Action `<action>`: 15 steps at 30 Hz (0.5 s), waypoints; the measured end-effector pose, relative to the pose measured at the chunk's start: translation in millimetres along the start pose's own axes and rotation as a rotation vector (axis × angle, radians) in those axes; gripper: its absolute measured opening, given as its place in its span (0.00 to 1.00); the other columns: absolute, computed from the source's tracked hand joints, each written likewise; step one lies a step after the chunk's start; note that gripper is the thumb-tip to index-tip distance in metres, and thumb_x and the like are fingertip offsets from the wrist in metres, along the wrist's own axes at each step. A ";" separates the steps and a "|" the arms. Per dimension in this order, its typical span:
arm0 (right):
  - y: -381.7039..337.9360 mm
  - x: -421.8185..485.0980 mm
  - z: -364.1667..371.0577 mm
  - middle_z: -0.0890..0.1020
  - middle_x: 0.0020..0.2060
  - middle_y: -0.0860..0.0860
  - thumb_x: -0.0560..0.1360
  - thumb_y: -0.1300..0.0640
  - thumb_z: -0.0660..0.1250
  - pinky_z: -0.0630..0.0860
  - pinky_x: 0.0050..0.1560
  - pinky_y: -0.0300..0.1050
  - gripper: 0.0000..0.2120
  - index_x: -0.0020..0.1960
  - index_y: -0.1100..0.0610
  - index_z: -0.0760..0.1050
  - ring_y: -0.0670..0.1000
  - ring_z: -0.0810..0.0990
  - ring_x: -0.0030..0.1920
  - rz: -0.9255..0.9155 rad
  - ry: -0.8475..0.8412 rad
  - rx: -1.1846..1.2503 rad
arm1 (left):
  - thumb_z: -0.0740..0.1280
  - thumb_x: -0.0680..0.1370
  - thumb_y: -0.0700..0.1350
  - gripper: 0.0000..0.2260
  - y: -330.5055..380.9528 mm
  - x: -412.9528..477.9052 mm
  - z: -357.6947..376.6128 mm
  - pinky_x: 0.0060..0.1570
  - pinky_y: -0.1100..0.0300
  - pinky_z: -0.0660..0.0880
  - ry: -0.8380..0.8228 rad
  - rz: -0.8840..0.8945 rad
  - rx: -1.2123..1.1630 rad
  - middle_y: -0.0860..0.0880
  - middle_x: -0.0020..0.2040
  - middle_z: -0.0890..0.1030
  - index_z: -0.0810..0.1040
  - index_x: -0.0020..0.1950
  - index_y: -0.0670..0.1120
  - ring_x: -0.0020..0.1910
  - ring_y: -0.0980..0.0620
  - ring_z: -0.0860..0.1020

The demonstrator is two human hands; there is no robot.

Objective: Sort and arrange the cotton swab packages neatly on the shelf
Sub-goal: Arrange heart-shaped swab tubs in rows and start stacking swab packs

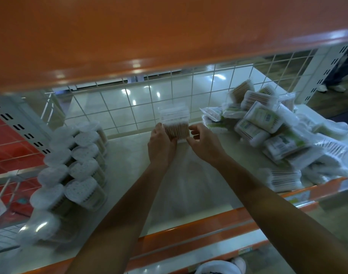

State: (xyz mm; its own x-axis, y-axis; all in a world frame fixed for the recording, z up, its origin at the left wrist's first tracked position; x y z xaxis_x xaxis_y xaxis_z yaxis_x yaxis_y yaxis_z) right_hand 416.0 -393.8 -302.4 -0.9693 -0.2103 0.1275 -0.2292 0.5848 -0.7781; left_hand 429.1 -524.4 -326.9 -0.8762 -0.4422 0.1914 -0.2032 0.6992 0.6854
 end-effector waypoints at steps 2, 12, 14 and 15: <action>-1.4 -1.6 -3.3 0.79 0.55 0.54 0.74 0.58 0.67 0.73 0.54 0.42 0.17 0.62 0.59 0.73 0.51 0.78 0.54 -0.038 -0.004 -0.024 | 0.70 0.74 0.47 0.27 -1.3 -3.1 -1.0 0.56 0.54 0.70 0.018 -0.021 -0.004 0.41 0.61 0.75 0.65 0.69 0.40 0.60 0.43 0.74; -1.0 -7.5 -26.0 0.77 0.58 0.57 0.73 0.59 0.68 0.68 0.59 0.46 0.18 0.62 0.59 0.73 0.56 0.73 0.60 -0.176 0.146 -0.283 | 0.74 0.69 0.43 0.33 20.9 -30.4 -10.6 0.58 0.49 0.71 0.206 0.253 0.131 0.40 0.64 0.71 0.65 0.71 0.40 0.63 0.41 0.69; 0.8 -9.7 -37.0 0.75 0.60 0.58 0.73 0.59 0.67 0.64 0.61 0.45 0.18 0.62 0.59 0.72 0.57 0.71 0.62 -0.173 0.211 -0.342 | 0.74 0.68 0.42 0.31 27.3 -34.0 -9.2 0.56 0.50 0.72 0.193 0.332 0.144 0.41 0.62 0.73 0.68 0.69 0.41 0.61 0.41 0.70; 2.3 -11.2 -42.8 0.75 0.60 0.58 0.73 0.60 0.66 0.64 0.60 0.46 0.18 0.62 0.59 0.72 0.57 0.70 0.61 -0.168 0.246 -0.366 | 0.74 0.68 0.41 0.30 30.6 -36.3 -8.6 0.55 0.50 0.72 0.186 0.364 0.147 0.42 0.61 0.73 0.69 0.68 0.42 0.61 0.42 0.70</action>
State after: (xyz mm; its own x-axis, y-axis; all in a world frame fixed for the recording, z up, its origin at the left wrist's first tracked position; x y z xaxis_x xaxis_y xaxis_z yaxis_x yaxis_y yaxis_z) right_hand 422.5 -356.5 -279.3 -0.8981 -0.1597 0.4097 -0.3584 0.8056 -0.4717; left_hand 458.4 -491.8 -306.8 -0.8115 -0.2363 0.5345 0.0326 0.8949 0.4451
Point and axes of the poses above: each hand's wrist, its own x-axis towards the middle knuckle, its own z-axis out of the palm, y = z × x, the point moved 1 cm from there along x, towards the middle knuckle
